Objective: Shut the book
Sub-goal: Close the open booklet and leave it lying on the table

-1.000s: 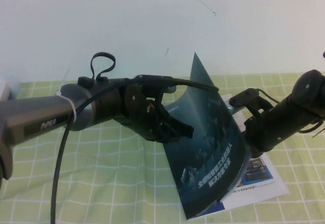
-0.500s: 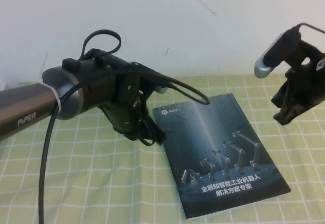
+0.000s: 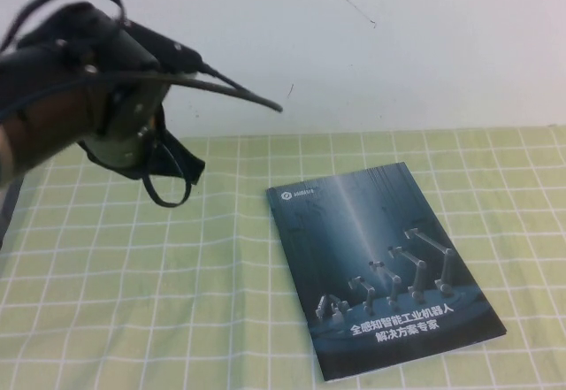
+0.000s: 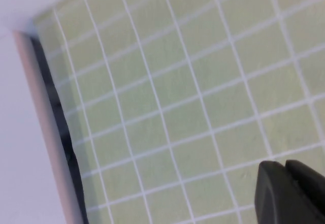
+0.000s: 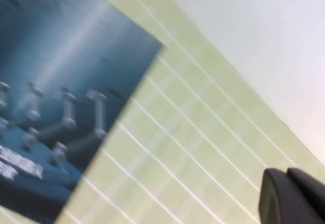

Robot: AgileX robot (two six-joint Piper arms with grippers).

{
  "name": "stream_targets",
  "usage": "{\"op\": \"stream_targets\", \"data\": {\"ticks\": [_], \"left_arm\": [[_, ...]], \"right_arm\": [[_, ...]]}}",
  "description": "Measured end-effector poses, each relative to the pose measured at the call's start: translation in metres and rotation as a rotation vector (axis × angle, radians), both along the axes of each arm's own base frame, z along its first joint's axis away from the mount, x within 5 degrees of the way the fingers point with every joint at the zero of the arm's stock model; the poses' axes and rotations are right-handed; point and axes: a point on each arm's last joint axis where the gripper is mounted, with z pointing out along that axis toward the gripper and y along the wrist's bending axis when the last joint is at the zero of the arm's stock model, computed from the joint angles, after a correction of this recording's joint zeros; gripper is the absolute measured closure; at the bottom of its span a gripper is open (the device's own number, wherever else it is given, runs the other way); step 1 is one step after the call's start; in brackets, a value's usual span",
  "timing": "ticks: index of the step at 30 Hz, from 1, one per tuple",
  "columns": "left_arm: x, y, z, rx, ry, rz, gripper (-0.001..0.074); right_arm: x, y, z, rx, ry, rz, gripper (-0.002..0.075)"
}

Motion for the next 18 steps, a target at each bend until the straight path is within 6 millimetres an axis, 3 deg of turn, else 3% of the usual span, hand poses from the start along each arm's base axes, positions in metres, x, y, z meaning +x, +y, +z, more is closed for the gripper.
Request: {"op": "stream_targets", "data": {"ticks": [4, 8, 12, 18], "left_arm": [[-0.028, 0.01, 0.043, -0.124, -0.134, -0.032, 0.0738], [-0.061, 0.021, 0.06, -0.225, -0.227, -0.107, 0.0738], [-0.094, 0.032, 0.051, -0.29, -0.258, -0.176, 0.0738], [-0.123, 0.038, 0.012, -0.366, -0.292, -0.263, 0.0738]], "right_arm": [[-0.03, -0.016, 0.019, 0.003, -0.033, -0.092, 0.0729], [-0.062, -0.024, 0.028, 0.061, -0.084, -0.117, 0.0729], [-0.096, -0.033, 0.02, 0.129, -0.12, -0.135, 0.0729], [-0.136, -0.036, -0.022, 0.272, -0.152, -0.118, 0.0729]]}}
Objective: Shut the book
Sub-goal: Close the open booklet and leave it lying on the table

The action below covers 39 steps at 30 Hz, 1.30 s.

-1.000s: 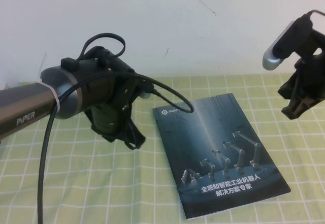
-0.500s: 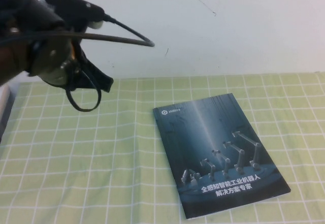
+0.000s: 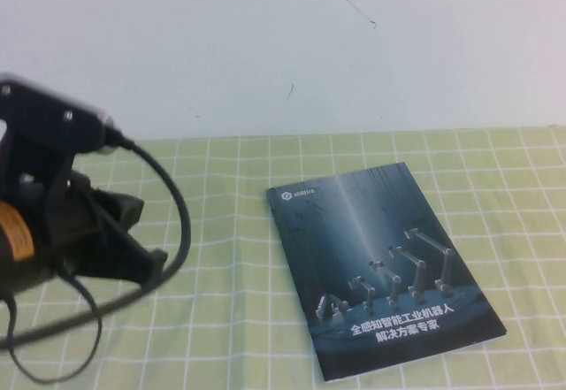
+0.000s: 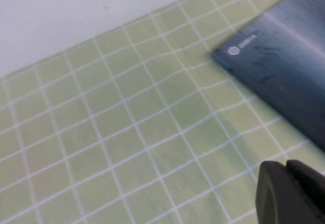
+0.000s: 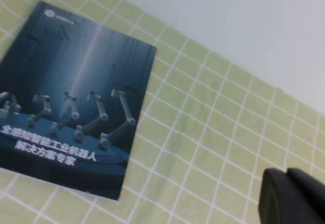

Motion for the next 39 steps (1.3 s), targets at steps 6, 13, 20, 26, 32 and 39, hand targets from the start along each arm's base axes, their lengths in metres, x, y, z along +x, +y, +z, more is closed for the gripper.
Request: {"op": "stream_targets", "data": {"ticks": [6, 13, 20, 26, 32, 39], "left_arm": [[-0.024, 0.006, -0.051, -0.086, -0.072, -0.062, 0.0738], [-0.037, 0.01, -0.073, -0.104, -0.154, -0.109, 0.0738], [-0.037, 0.01, -0.073, -0.074, -0.181, -0.131, 0.0738], [-0.037, 0.01, -0.074, -0.065, -0.177, -0.132, 0.0738], [-0.037, 0.01, -0.074, -0.064, -0.177, -0.133, 0.0738], [-0.048, 0.016, -0.074, -0.074, -0.2, -0.132, 0.0738]], "right_arm": [[-0.035, -0.004, -0.053, 0.156, -0.081, 0.01, 0.0729], [-0.06, -0.006, -0.103, 0.249, -0.046, 0.022, 0.0729], [-0.063, -0.005, -0.116, 0.248, 0.003, 0.023, 0.0729], [-0.063, -0.005, -0.116, 0.251, 0.006, 0.023, 0.0729], [-0.064, -0.005, -0.116, 0.253, 0.007, 0.024, 0.0729], [-0.064, -0.005, -0.116, 0.254, 0.006, 0.024, 0.0729]]}}
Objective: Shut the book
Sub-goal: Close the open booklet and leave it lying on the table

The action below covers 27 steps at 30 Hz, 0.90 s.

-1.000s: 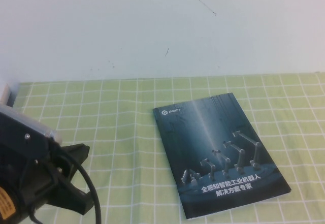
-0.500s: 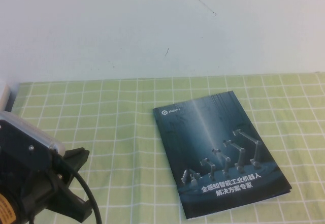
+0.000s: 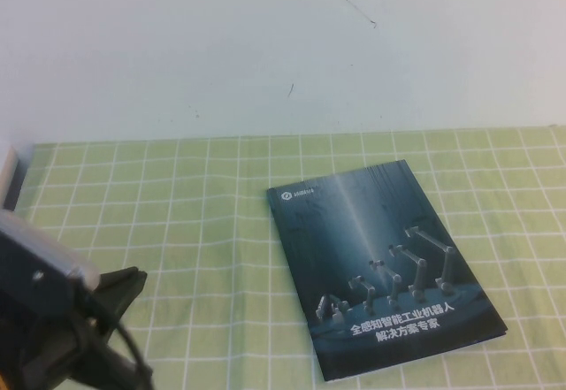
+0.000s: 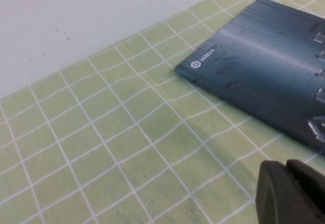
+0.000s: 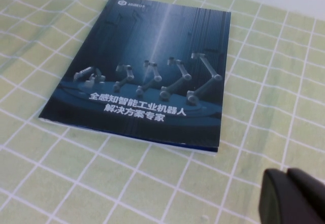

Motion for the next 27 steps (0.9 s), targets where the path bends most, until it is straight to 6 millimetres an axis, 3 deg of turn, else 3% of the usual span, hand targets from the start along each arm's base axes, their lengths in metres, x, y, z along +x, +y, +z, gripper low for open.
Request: {"op": "stream_targets", "data": {"ticks": [8, 13, 17, 27], "left_arm": [[-0.048, 0.029, -0.023, -0.038, -0.055, 0.022, 0.0738], [-0.075, 0.046, -0.06, -0.199, -0.021, 0.091, 0.0738], [-0.082, 0.054, -0.075, -0.298, -0.034, 0.176, 0.0738], [-0.084, 0.071, -0.077, -0.323, -0.073, 0.425, 0.0738]], "right_arm": [[0.0, 0.0, 0.0, 0.002, 0.0, 0.0, 0.0729], [0.0, 0.0, 0.0, 0.002, 0.0, 0.0, 0.0729], [0.0, 0.0, 0.0, 0.004, 0.001, 0.001, 0.0729], [0.0, 0.0, 0.0, 0.004, 0.001, 0.001, 0.0729]]}}
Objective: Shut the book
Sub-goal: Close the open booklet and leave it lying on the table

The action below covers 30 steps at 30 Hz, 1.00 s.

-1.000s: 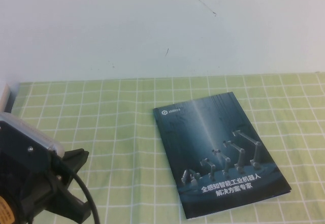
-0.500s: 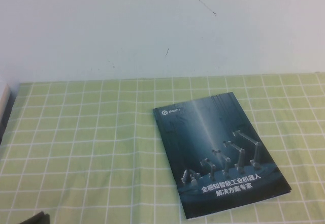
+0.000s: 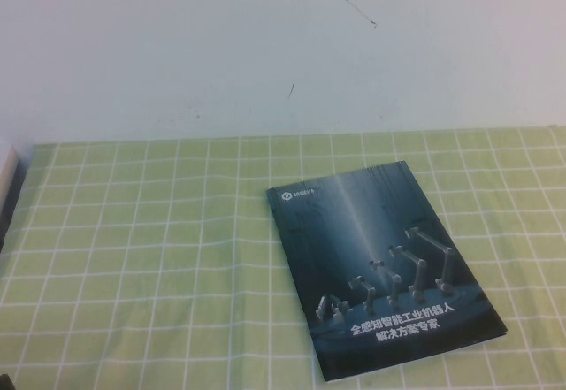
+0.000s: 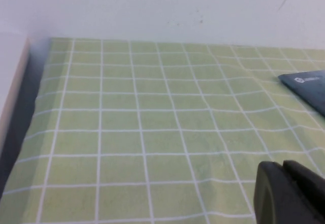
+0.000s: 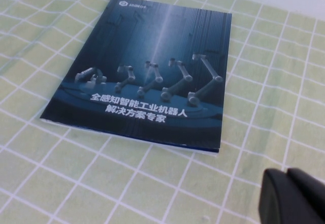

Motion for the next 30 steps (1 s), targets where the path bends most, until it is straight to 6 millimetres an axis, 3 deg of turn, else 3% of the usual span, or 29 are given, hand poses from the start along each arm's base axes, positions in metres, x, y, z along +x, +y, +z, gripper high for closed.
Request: {"op": "stream_targets", "data": {"ticks": [10, 23, 30], "left_arm": [[-0.0013, 0.0041, -0.0067, 0.019, 0.075, 0.054, 0.0738], [-0.0061, -0.0022, -0.0069, 0.248, 0.025, -0.064, 0.0738], [-0.0064, -0.0004, -0.0066, 0.185, 0.03, -0.018, 0.0738]], "right_arm": [[0.0, 0.0, 0.0, 0.0, 0.0, 0.0, 0.0729], [0.0, 0.0001, 0.0, 0.002, 0.001, 0.0, 0.0729], [-0.0001, 0.0002, -0.0001, 0.004, 0.003, 0.001, 0.0729]]}}
